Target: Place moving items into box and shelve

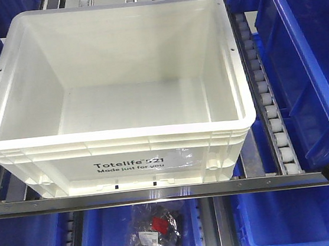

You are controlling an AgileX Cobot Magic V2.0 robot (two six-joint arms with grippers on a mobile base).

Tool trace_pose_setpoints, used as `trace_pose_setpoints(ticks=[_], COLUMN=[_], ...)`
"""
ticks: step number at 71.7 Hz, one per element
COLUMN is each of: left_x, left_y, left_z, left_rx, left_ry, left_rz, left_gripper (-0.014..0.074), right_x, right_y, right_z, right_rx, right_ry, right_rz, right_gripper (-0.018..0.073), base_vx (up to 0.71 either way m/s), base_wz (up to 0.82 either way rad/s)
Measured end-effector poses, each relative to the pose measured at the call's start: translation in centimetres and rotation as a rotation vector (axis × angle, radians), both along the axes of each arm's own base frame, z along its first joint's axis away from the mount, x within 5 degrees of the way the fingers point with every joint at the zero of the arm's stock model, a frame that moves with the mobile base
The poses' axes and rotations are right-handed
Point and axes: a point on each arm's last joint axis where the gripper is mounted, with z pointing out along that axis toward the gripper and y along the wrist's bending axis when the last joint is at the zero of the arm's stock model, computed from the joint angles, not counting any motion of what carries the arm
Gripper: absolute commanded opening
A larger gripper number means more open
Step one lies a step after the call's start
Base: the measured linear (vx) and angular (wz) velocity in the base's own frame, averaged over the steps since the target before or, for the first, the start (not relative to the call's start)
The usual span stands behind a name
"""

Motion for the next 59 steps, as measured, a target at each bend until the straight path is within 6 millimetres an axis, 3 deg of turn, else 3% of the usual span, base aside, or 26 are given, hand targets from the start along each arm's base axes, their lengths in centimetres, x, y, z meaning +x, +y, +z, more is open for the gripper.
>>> trace_pose_setpoints(ticks=[59], left_x=[0.00], left_y=[0.00], left_z=[-0.04], left_rx=[0.000], left_ry=[0.001], left_rz=[0.000], left_gripper=[-0.0027], right_x=[0.00], right_y=[0.00], right_z=[0.03], right_rx=[0.002], right_ry=[-0.002], right_rz=[0.000], right_gripper=[-0.0015], base_vx=[0.00], base_wz=[0.00])
